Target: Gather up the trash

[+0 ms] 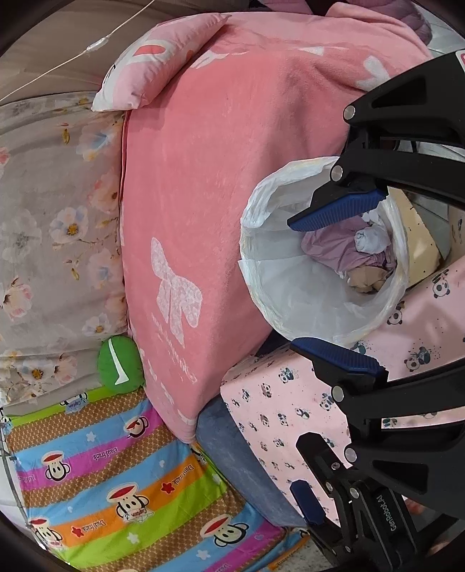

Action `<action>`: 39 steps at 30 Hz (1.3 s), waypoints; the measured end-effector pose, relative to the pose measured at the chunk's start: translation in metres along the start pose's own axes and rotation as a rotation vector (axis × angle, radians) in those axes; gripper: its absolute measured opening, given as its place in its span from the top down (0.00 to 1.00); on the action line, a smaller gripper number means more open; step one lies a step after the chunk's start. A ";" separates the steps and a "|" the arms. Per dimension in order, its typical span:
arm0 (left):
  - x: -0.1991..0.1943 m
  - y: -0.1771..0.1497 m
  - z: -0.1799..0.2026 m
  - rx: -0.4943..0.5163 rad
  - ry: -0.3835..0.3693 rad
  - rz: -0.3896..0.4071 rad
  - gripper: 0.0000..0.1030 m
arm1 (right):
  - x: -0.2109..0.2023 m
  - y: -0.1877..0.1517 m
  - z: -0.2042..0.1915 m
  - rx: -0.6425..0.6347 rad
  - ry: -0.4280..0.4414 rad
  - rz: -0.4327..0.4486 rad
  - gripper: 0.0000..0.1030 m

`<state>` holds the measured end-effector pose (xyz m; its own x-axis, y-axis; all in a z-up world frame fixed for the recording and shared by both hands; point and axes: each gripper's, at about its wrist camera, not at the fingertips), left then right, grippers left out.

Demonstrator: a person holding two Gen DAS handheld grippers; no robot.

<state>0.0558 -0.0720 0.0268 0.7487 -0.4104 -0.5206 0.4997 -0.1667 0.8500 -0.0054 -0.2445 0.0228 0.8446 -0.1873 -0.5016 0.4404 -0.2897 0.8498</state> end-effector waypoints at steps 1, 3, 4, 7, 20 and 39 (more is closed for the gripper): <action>0.000 -0.001 -0.001 -0.002 0.002 -0.003 0.13 | -0.003 -0.002 -0.002 -0.012 -0.011 -0.003 0.40; -0.002 -0.004 -0.004 -0.011 0.009 -0.008 0.13 | -0.004 -0.004 -0.003 -0.020 -0.016 -0.006 0.40; -0.002 -0.005 -0.005 -0.013 0.012 -0.009 0.13 | -0.007 -0.007 -0.005 -0.023 -0.018 -0.009 0.39; -0.006 -0.009 -0.007 -0.013 0.020 -0.012 0.12 | -0.010 -0.010 -0.005 -0.029 -0.024 -0.014 0.35; -0.014 -0.021 -0.015 -0.011 0.044 -0.024 0.12 | -0.022 -0.021 -0.018 -0.095 -0.073 0.000 0.24; -0.014 -0.031 -0.007 0.010 0.060 -0.042 0.12 | -0.027 -0.032 -0.012 -0.096 -0.098 -0.042 0.04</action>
<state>0.0327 -0.0542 0.0074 0.7520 -0.3484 -0.5595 0.5273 -0.1914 0.8279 -0.0392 -0.2191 0.0111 0.7930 -0.2692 -0.5465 0.5059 -0.2090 0.8369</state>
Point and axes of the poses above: each gripper's, at about its wrist camera, not at the fingertips, and x roughly the way its jaws point, z to its right, y to its top, and after that the axes turned 9 degrees about z, right-handed
